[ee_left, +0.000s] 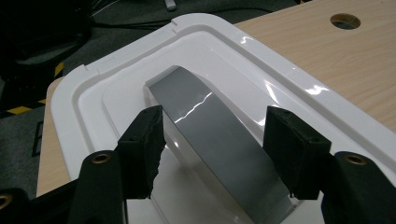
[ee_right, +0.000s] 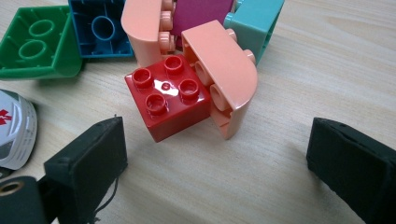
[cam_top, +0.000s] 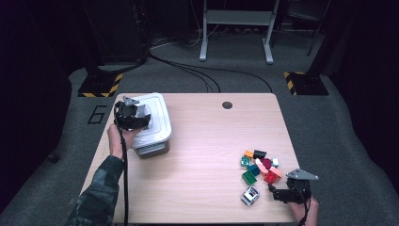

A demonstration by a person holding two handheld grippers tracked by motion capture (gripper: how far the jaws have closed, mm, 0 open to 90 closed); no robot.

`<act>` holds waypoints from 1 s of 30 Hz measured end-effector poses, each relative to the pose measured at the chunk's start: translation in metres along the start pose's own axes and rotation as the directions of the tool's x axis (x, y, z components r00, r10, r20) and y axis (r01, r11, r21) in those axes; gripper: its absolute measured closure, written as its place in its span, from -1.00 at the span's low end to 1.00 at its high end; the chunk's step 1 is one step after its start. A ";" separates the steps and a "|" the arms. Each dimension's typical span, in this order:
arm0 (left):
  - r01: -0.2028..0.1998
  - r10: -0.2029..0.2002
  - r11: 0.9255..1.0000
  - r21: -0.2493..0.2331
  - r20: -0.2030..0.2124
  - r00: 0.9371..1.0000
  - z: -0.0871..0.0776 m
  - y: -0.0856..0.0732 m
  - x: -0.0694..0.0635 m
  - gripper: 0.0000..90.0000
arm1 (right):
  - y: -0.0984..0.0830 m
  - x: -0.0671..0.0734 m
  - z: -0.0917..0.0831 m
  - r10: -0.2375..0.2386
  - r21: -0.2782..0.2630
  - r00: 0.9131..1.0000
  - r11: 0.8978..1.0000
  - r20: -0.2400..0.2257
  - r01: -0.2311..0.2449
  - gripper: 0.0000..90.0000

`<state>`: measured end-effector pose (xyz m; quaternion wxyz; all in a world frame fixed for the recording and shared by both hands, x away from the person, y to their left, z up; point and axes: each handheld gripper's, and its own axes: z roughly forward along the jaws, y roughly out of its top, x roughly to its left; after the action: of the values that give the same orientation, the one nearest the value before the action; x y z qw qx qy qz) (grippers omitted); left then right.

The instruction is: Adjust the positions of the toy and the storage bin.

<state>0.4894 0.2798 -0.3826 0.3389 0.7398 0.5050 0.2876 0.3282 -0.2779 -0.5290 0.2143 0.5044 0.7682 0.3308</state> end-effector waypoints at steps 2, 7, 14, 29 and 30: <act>-0.005 0.005 1.000 0.000 0.003 1.000 -0.001 0.000 0.000 -0.07 | 0.000 0.000 0.000 0.000 0.000 1.000 1.000 0.000 0.000 -0.91; -0.012 0.012 1.000 -0.001 -0.008 1.000 -0.004 -0.001 0.000 0.05 | 0.000 0.000 0.000 0.000 0.000 1.000 1.000 0.000 0.000 -0.91; 0.040 -0.040 0.999 0.001 0.020 0.999 -0.005 -0.005 0.011 0.28 | 0.000 0.000 0.000 0.001 0.000 1.000 1.000 0.000 -0.001 -0.91; 0.003 -0.004 1.000 0.025 0.046 0.999 -0.003 -0.001 0.013 0.37 | 0.000 0.000 0.000 0.001 0.000 1.000 1.000 0.001 -0.001 -0.90; -0.001 0.001 1.000 0.016 0.040 0.999 -0.002 0.000 0.013 0.32 | 0.000 0.000 0.000 0.002 0.000 1.000 1.000 0.002 -0.002 -0.90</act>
<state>0.4921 0.2928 -0.3801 0.3429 0.7484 0.5000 0.2688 0.3282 -0.2778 -0.5290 0.2145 0.5056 0.7674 0.3308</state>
